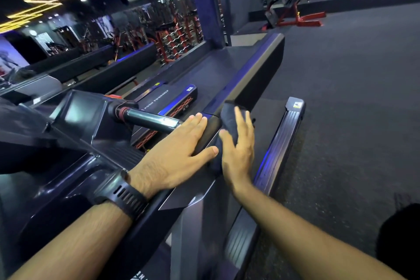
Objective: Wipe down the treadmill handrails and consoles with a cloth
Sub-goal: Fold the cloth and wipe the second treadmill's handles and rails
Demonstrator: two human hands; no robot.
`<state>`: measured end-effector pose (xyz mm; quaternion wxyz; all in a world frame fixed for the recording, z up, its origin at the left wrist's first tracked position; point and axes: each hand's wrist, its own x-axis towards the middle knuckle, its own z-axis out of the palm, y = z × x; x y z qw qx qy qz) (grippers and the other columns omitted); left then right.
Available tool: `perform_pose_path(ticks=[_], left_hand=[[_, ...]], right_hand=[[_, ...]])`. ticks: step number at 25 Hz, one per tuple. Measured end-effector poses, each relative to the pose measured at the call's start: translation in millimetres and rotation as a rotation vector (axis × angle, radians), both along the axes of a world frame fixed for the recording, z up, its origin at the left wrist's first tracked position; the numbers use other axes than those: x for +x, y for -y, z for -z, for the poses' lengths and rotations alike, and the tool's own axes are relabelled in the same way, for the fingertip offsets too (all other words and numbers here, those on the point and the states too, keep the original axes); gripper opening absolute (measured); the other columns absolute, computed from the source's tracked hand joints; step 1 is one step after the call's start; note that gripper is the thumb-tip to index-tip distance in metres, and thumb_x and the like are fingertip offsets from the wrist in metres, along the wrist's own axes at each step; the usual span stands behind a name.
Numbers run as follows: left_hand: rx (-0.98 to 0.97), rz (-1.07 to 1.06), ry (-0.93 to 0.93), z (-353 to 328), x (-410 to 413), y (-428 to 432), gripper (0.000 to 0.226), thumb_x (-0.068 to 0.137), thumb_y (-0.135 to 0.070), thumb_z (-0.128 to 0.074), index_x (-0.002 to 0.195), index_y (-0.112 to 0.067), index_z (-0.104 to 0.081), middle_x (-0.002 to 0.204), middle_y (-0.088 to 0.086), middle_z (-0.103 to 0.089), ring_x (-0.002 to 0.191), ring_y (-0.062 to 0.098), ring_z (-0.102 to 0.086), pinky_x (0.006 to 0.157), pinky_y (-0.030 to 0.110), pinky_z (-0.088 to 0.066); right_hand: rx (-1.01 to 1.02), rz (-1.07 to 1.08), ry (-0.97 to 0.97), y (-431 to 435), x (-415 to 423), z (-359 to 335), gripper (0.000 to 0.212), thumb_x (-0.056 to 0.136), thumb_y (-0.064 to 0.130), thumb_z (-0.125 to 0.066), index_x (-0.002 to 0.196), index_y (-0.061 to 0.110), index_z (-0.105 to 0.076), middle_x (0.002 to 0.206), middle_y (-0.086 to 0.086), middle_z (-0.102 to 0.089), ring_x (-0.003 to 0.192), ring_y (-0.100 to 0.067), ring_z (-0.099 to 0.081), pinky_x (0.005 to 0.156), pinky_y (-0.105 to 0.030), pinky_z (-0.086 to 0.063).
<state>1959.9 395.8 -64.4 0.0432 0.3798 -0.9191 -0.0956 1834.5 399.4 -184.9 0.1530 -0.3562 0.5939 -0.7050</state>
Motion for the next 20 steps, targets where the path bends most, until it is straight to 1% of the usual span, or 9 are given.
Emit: perform_pose_path(ticks=[2, 3, 6, 7, 11, 14, 17, 18, 20], left_hand=[[-0.011, 0.0, 0.0, -0.4, -6.3, 3.2, 0.079, 0.098, -0.051, -0.046, 0.158, -0.02, -0.005, 0.165, -0.01, 0.003, 0.141, -0.01, 0.01, 0.106, 0.003, 0.011], [-0.013, 0.003, 0.007, -1.2, -9.1, 4.0, 0.079, 0.098, -0.05, -0.046, 0.158, -0.02, -0.005, 0.165, -0.01, 0.003, 0.139, -0.012, 0.011, 0.104, 0.001, 0.012], [-0.017, 0.004, 0.018, -1.3, -13.6, 6.3, 0.077, 0.099, -0.049, -0.045, 0.158, -0.021, -0.005, 0.164, -0.012, 0.005, 0.138, -0.012, 0.011, 0.096, -0.005, 0.015], [-0.013, 0.005, 0.013, -1.2, -14.6, 7.6, 0.078, 0.099, -0.05, -0.045, 0.158, -0.021, -0.005, 0.164, -0.012, 0.004, 0.14, -0.011, 0.01, 0.098, -0.004, 0.015], [-0.061, 0.023, 0.011, 3.4, -21.6, 16.8, 0.085, 0.095, -0.061, -0.043, 0.158, -0.017, -0.007, 0.165, -0.006, -0.001, 0.148, -0.003, 0.006, 0.116, 0.013, 0.006], [-0.063, 0.001, 0.004, 4.5, -22.2, 17.5, 0.079, 0.097, -0.054, -0.046, 0.158, -0.019, -0.01, 0.164, -0.01, -0.002, 0.148, -0.003, 0.004, 0.117, 0.014, 0.004], [-0.062, 0.027, -0.045, 1.4, -25.4, 17.5, 0.078, 0.094, -0.056, -0.044, 0.158, -0.021, -0.016, 0.164, -0.012, -0.009, 0.149, -0.001, -0.003, 0.122, 0.02, -0.003], [-0.068, 0.028, -0.053, 0.5, -27.5, 18.4, 0.08, 0.09, -0.057, -0.041, 0.158, -0.022, -0.017, 0.164, -0.012, -0.012, 0.149, -0.001, -0.005, 0.122, 0.019, -0.004], [-0.095, -0.005, -0.046, 1.7, -30.1, 20.3, 0.081, 0.088, -0.058, -0.041, 0.157, -0.021, -0.02, 0.163, -0.011, -0.014, 0.149, -0.001, -0.006, 0.117, 0.013, -0.002]], right_hand=[[-0.146, -0.029, -0.268, -0.4, -3.6, 9.2, 0.057, 0.092, 0.039, -0.054, 0.148, 0.033, -0.044, 0.163, 0.01, -0.024, 0.152, -0.011, -0.017, 0.125, -0.037, -0.013], [-0.163, -0.002, -0.284, 11.1, -17.8, 4.1, 0.055, 0.093, 0.037, -0.054, 0.147, 0.03, -0.047, 0.162, 0.008, -0.026, 0.151, -0.011, -0.019, 0.125, -0.038, -0.015], [0.034, 0.04, 0.17, 29.5, -27.8, -11.6, 0.058, 0.093, 0.038, -0.051, 0.149, 0.032, -0.044, 0.162, 0.008, -0.028, 0.149, -0.009, -0.025, 0.121, -0.043, -0.024], [0.07, 0.034, 0.219, 22.5, -19.7, -12.4, 0.058, 0.093, 0.037, -0.051, 0.15, 0.034, -0.042, 0.163, 0.01, -0.026, 0.149, -0.009, -0.023, 0.122, -0.042, -0.022], [-0.092, -0.051, -0.321, 15.6, -32.7, -1.2, 0.053, 0.092, 0.036, -0.056, 0.145, 0.034, -0.05, 0.162, 0.006, -0.029, 0.151, -0.021, -0.024, 0.125, -0.037, -0.015], [0.088, 0.014, -0.193, 42.3, -63.2, -40.5, 0.049, 0.085, 0.038, -0.055, 0.134, 0.038, -0.061, 0.158, 0.009, -0.037, 0.147, -0.028, -0.029, 0.121, -0.046, -0.024], [0.07, 0.013, -0.64, 44.2, -61.0, -50.8, 0.038, 0.082, 0.043, -0.055, 0.116, 0.042, -0.071, 0.147, 0.018, -0.05, 0.146, -0.028, -0.028, 0.114, -0.041, -0.024], [0.078, -0.023, -0.73, 46.8, -66.2, -56.2, 0.035, 0.082, 0.046, -0.054, 0.112, 0.043, -0.072, 0.142, 0.022, -0.053, 0.146, -0.024, -0.029, 0.111, -0.04, -0.026], [0.191, -0.072, -0.755, 57.6, -80.4, -73.7, 0.033, 0.083, 0.05, -0.048, 0.106, 0.045, -0.072, 0.134, 0.027, -0.056, 0.142, -0.018, -0.032, 0.109, -0.042, -0.031]])
